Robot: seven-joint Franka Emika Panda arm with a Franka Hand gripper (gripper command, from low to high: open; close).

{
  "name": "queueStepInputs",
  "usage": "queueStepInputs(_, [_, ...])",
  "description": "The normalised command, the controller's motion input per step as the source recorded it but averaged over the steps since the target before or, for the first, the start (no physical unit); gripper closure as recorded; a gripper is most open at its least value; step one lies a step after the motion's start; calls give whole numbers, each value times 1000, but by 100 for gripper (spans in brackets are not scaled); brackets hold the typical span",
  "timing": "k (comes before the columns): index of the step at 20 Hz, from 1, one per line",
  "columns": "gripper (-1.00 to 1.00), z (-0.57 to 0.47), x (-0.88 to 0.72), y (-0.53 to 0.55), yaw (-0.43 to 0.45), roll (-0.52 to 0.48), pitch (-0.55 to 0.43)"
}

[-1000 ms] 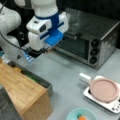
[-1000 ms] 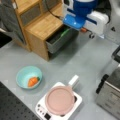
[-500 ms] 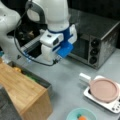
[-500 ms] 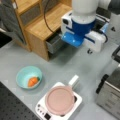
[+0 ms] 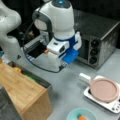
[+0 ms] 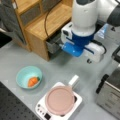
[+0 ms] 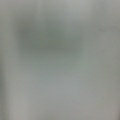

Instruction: Pick up the pan. Place the pan on the table. Pick up the bowl. Place the bowl on the stove.

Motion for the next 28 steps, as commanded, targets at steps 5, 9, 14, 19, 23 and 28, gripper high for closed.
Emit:
queueStepInputs(5, [-100, -230, 349, 19, -109, -109, 34])
queueStepInputs(9, [-100, -68, 425, 73, -113, -101, 105])
queueStepInputs(14, [-100, -10, 575, 107, -62, -94, 124])
queueStepInputs(19, [-100, 38, 491, 133, 7, -194, 160])
queueStepInputs(23, [-100, 42, 417, 184, 26, -279, 155])
queueStepInputs(28, [-100, 58, 291, 223, 58, -316, 177])
